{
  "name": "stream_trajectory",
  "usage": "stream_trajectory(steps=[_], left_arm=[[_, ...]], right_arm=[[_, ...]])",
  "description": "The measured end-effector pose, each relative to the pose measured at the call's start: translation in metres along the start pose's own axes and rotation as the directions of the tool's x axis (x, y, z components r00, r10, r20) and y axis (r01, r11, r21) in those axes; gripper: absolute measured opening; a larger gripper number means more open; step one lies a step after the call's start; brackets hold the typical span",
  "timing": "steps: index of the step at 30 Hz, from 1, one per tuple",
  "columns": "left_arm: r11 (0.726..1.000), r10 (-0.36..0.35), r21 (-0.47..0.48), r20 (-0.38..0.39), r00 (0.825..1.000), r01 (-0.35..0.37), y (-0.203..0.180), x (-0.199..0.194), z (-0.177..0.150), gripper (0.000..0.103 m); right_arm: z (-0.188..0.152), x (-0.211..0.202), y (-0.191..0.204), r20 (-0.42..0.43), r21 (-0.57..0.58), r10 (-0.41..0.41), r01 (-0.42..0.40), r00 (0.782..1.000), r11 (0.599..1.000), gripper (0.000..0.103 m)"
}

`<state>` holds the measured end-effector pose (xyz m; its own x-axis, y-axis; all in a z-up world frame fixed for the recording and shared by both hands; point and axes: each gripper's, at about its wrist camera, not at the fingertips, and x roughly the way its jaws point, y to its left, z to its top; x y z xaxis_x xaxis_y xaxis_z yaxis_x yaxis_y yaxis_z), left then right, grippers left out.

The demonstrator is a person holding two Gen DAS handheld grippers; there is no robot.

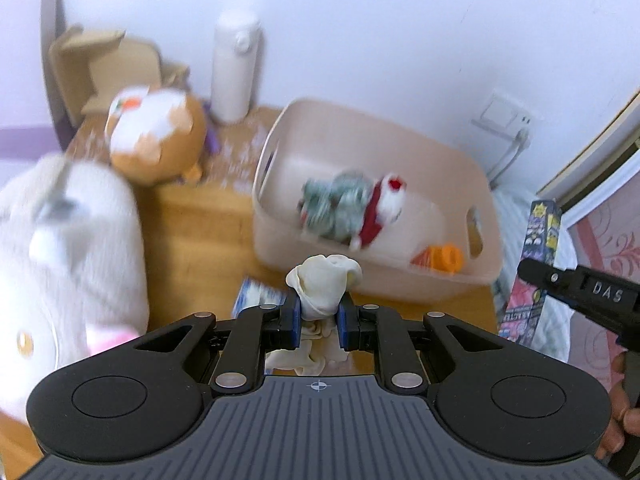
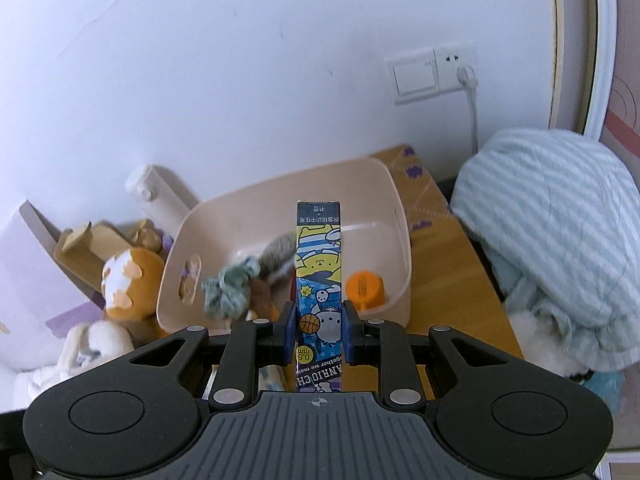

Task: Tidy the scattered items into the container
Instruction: 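Carry the white scrunchie and blue patterned box with both tools over the basket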

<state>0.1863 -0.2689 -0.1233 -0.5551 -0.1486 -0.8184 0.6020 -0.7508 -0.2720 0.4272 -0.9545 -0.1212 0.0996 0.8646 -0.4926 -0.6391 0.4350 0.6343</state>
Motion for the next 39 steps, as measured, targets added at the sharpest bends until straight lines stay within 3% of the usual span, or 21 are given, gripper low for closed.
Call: stream_trajectory(steps=[8, 22, 39], left_arm=[[0.999, -0.018, 0.05, 0.029, 0.999, 0.016, -0.019, 0.016, 0.038, 0.017], [0.991, -0.026, 0.128, 0.007, 1.0, 0.025, -0.043, 0.057, 0.068, 0.017], [0.972, 0.107, 0.218, -0.08, 0.991, -0.087, -0.044, 0.137, 0.067, 0.017]], right_arm=[[0.035, 0.011, 0.008, 0.071, -0.007, 0.001, -0.001, 0.998, 1.0, 0.021], [0.07, 0.046, 0.017, 0.095, -0.015, 0.014, -0.013, 0.995, 1.0, 0.021], [0.074, 0.113, 0.006, 0.038, -0.004, -0.09, 0.09, 0.995, 0.996, 0.021]])
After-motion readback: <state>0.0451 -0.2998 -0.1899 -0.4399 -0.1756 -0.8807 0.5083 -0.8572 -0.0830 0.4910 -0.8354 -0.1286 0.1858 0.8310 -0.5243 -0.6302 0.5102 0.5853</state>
